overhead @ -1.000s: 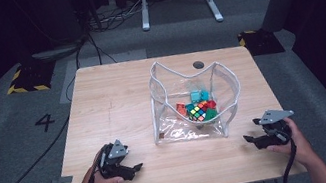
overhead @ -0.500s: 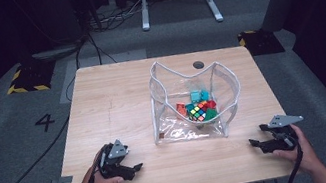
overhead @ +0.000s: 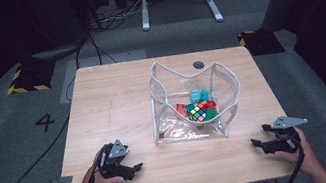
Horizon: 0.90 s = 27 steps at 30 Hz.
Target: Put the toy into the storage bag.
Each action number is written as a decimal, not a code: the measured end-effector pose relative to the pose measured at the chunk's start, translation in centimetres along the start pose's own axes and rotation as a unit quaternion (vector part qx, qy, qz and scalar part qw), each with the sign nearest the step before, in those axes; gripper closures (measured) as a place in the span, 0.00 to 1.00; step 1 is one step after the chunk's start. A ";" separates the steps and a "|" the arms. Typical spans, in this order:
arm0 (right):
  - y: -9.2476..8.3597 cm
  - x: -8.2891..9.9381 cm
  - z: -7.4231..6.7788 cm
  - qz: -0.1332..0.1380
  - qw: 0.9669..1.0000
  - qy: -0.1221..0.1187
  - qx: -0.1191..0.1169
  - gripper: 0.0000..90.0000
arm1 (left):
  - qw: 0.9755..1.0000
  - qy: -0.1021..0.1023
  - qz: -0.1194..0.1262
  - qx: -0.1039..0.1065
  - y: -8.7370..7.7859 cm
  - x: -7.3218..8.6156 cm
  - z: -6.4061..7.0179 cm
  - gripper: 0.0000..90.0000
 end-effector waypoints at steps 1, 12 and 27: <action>0.0 0.0 0.0 0.000 1.000 0.000 0.000 0.23 | 1.000 0.000 0.000 0.000 0.0 0.0 0.0 0.16; 0.0 0.0 0.0 0.000 1.000 -0.002 0.000 0.23 | 1.000 0.000 0.000 0.000 0.0 0.0 0.0 0.16; 0.0 0.0 0.0 0.000 1.000 0.000 0.000 0.23 | 1.000 0.001 0.001 0.002 0.0 0.0 0.0 0.16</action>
Point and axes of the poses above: each handheld gripper's, and its own axes: y roughly forward along the jaws, x roughly out of its underside, z roughly to its right, the point moved 2 cm from there along y, roughly forward along the jaws, and after that the axes turned 9 degrees about y, right-handed, at the moved point
